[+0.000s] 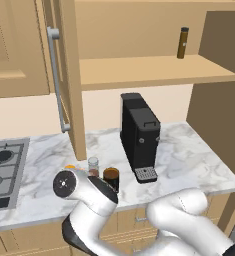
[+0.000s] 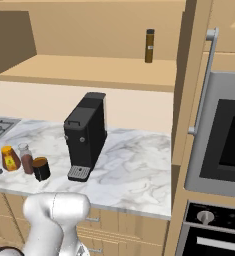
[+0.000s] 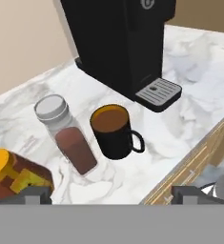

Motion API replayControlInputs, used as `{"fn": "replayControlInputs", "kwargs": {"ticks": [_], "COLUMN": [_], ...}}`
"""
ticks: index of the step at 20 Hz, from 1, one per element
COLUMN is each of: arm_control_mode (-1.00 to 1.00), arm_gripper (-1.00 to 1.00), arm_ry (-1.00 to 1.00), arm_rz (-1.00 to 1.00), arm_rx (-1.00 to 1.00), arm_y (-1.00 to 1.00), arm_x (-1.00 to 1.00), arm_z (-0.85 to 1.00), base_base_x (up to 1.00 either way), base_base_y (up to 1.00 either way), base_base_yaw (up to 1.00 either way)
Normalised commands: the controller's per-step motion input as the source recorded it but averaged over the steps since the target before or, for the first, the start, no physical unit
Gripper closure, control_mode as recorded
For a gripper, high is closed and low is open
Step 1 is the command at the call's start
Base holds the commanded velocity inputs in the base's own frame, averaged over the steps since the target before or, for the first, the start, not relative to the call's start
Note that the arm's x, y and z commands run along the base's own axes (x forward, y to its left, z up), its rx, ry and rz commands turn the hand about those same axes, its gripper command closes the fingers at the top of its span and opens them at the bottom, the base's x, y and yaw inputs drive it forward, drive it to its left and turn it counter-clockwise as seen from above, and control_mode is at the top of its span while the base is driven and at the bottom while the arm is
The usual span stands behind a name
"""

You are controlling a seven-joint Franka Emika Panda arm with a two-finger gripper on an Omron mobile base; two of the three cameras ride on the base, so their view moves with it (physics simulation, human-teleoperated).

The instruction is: Pick the cinnamon and honey bottle from the cabinet and place them next to the mug.

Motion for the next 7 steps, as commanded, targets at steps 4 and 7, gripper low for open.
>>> {"fn": "replayControlInputs", "kwargs": {"ticks": [4,7], "arm_control_mode": [-1.0,-1.0], "arm_gripper": [-1.0,-1.0], "arm_ry": [-0.05,-0.03], "arm_rz": [0.02,0.04], "arm_rx": [0.11,0.11], "arm_y": [-0.58,-0.57], "arm_x": [-0.24,-0.2], "arm_z": [0.6,0.59], "base_base_x": [0.0,0.0], "base_base_y": [0.0,0.0], "base_base_yaw": [0.0,0.0]}}
